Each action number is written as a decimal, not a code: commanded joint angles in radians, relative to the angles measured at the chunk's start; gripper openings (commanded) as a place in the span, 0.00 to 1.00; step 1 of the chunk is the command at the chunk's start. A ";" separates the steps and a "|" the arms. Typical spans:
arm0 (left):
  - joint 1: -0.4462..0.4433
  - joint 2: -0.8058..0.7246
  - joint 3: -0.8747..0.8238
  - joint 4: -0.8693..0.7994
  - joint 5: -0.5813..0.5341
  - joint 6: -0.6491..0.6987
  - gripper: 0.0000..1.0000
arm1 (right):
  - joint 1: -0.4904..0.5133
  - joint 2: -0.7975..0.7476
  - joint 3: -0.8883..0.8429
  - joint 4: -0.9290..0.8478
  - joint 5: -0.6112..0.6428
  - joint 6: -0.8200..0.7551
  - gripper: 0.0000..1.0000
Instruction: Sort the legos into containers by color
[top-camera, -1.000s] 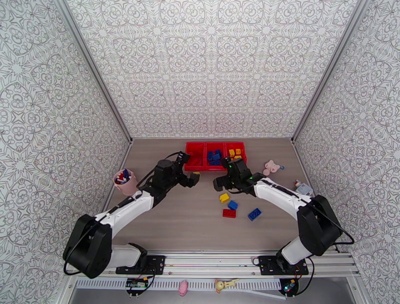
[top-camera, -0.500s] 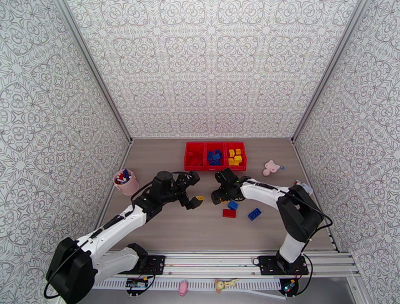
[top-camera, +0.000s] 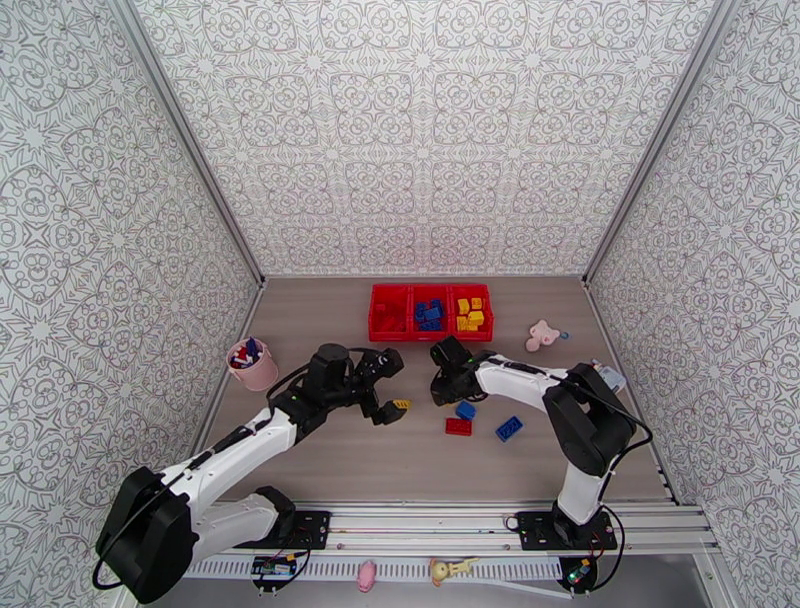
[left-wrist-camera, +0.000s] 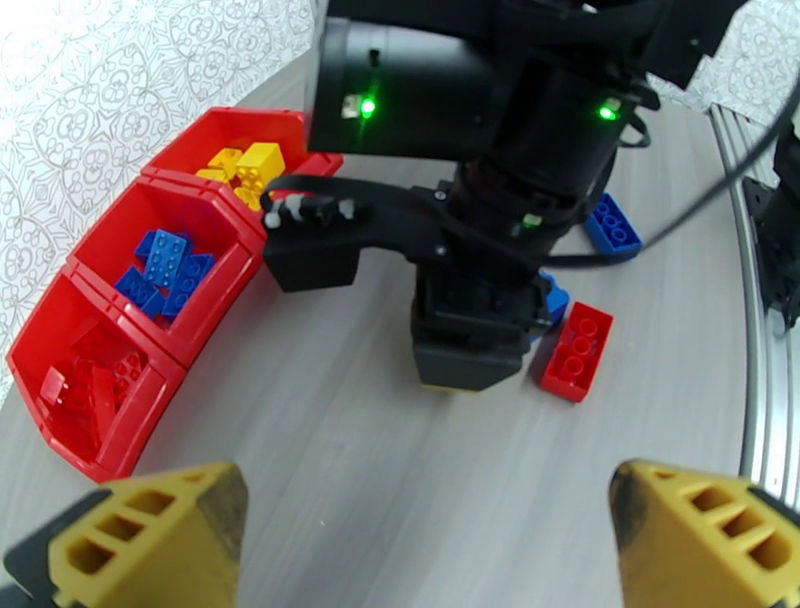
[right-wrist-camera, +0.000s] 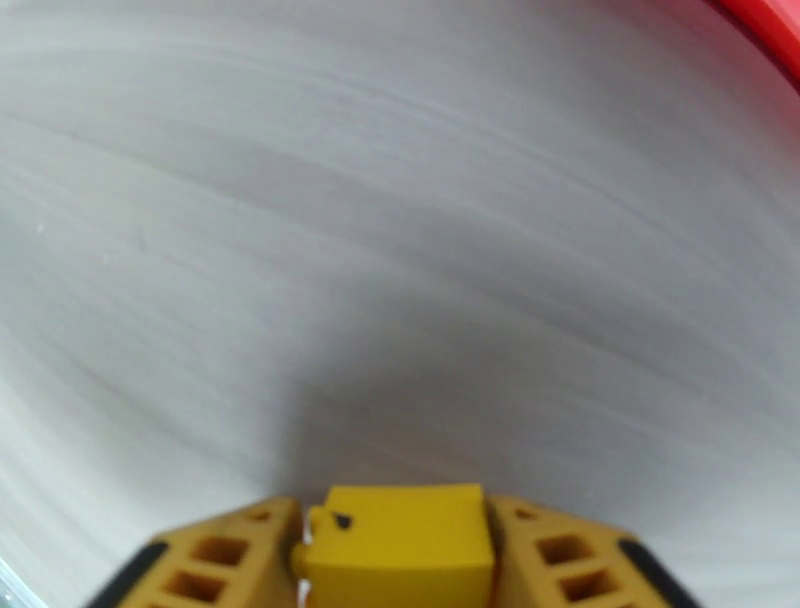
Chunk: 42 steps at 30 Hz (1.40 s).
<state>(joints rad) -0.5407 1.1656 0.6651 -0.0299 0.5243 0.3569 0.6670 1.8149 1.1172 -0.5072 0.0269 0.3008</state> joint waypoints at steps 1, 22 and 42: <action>0.000 0.008 0.004 0.019 0.032 0.010 1.00 | 0.005 -0.006 0.020 -0.016 0.013 0.012 0.37; -0.091 0.106 -0.038 0.401 -0.078 -0.131 1.00 | -0.104 -0.129 0.139 0.147 0.136 -0.081 0.36; -0.173 0.284 0.030 0.489 -0.076 -0.130 1.00 | -0.369 0.318 0.632 0.193 0.113 -0.142 0.36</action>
<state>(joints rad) -0.7055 1.4487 0.6754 0.4545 0.4404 0.2279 0.3069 2.0972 1.6871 -0.3073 0.1459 0.1822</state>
